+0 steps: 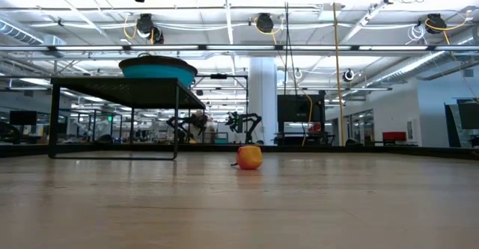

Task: Pick & Place Fruit
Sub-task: Put the pear into the blue strainer bowl on the shelf

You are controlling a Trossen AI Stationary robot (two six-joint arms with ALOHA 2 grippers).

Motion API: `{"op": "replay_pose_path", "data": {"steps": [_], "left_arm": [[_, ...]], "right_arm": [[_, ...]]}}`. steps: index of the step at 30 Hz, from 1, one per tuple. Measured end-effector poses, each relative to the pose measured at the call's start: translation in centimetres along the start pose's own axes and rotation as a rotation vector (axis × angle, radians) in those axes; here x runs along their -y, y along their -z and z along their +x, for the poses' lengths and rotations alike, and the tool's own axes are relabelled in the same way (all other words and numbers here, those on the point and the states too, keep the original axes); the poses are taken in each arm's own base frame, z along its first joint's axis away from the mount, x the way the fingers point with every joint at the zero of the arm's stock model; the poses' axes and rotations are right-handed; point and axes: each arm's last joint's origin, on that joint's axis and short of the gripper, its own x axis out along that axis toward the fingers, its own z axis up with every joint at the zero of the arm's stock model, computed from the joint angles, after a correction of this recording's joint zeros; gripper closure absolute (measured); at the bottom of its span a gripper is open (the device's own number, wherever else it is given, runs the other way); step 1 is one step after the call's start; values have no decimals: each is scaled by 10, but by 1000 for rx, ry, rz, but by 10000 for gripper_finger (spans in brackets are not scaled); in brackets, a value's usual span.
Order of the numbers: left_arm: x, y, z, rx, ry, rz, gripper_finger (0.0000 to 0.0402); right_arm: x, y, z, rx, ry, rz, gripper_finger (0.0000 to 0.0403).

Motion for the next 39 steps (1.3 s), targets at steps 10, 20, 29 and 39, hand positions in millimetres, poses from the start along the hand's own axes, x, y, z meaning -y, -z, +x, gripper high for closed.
{"op": "replay_pose_path", "data": {"steps": [10, 20, 29, 39], "left_arm": [[2, 1, 0, -3, 10, 16, 158], [2, 1, 0, -4, 9, 18, 158], [2, 1, 0, -6, 14, 18, 158], [2, 1, 0, -6, 17, 18, 158]], "right_arm": [[-3, -6, 7, 11, -14, -55, 301], [-2, -27, 5, 174, 295, -252, 301], [-19, -49, 2, 338, 312, -423, 297], [-18, -49, 3, 336, 308, -384, 296]]}}
